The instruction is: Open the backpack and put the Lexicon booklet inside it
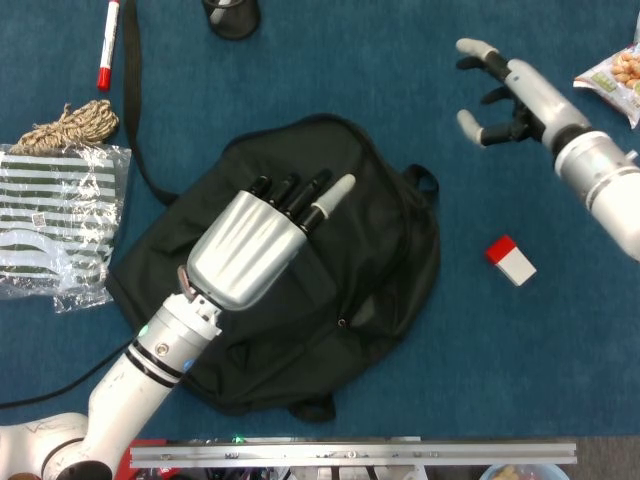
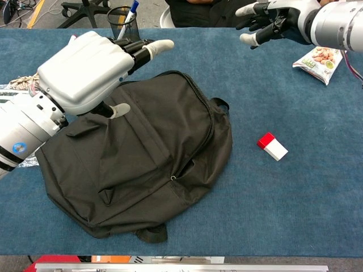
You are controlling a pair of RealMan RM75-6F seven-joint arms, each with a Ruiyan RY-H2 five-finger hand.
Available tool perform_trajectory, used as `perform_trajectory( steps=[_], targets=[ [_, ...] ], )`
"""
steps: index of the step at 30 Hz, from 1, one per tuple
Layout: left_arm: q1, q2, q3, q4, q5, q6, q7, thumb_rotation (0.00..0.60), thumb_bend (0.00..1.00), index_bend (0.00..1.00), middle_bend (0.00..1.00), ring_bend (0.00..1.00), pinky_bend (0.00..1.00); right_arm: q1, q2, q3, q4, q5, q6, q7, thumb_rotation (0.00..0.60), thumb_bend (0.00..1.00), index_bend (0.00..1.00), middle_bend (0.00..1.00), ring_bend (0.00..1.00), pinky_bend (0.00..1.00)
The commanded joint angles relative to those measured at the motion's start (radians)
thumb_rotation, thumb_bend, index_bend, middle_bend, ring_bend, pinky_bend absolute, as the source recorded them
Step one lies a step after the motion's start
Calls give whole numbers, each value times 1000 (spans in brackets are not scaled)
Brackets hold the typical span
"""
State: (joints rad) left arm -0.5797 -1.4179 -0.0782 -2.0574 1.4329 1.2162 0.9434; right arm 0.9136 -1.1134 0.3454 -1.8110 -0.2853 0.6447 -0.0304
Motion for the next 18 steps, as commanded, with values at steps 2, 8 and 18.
perform_trajectory(
  steps=[2, 8, 18],
  targets=[
    [19, 40, -5, 3, -9, 18, -82, 600, 166, 62, 185, 267, 427, -64, 7, -52, -29, -173, 146, -32, 600, 455, 212, 236, 91, 236],
    [50, 118, -28, 23, -55, 50, -183, 600, 165, 133, 211, 268, 427, -147, 14, -143, -43, -413, 332, -126, 600, 456, 301, 309, 165, 305],
    [122, 224, -42, 100, -65, 123, -381, 600, 165, 182, 237, 268, 427, -305, 58, -274, 4, -703, 487, -163, 600, 456, 320, 321, 167, 310]
  ],
)
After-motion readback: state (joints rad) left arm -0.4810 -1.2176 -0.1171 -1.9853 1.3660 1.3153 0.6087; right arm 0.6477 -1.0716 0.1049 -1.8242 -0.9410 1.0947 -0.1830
